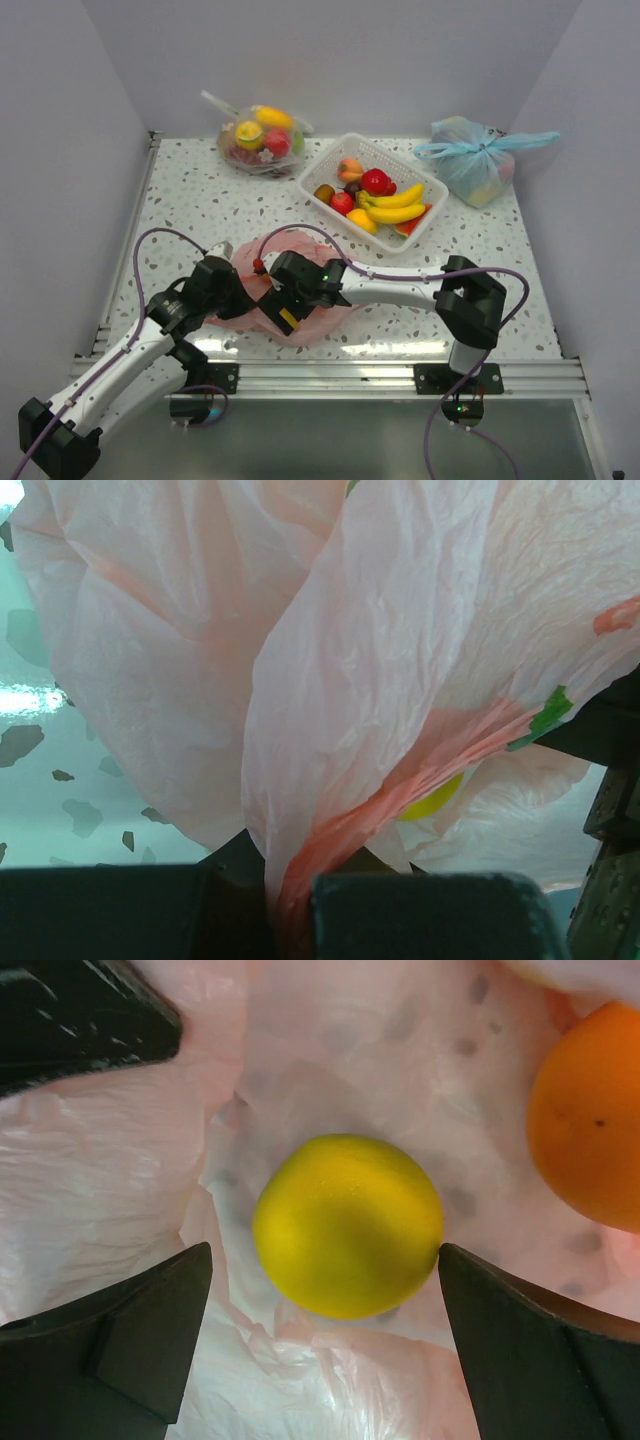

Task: Untie the knot of the plastic bag and take out the fruit

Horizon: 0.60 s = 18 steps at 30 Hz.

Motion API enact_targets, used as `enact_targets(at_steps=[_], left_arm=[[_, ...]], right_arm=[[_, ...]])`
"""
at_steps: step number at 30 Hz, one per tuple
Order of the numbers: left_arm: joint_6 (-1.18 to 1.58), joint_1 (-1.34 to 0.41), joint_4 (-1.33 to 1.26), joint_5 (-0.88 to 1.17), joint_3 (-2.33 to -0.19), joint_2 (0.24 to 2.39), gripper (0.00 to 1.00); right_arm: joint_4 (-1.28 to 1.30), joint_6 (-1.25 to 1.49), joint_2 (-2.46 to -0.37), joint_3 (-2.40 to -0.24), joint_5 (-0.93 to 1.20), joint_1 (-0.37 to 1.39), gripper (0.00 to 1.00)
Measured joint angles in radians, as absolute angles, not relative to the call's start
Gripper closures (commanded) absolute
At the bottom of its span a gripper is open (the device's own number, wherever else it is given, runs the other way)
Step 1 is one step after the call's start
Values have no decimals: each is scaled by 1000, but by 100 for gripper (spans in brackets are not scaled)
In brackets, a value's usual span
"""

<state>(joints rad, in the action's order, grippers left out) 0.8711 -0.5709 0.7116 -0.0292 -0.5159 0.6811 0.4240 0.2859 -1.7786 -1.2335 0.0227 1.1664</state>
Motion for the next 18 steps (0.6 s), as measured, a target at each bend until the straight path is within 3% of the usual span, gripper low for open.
enact_targets(at_steps=[5,11,18], left_arm=[[871,-571,721,-29,-513,680,99],[871,-571,722,-29,-512,675,98],[871,-571,723,-30,-509,674,97]], right_arm=[[416,296,-1818,-1209,27,1171,4],[390,299,-1852,-1182,22,1171,23],[348,294,-1852,-1174,19,1171,8]])
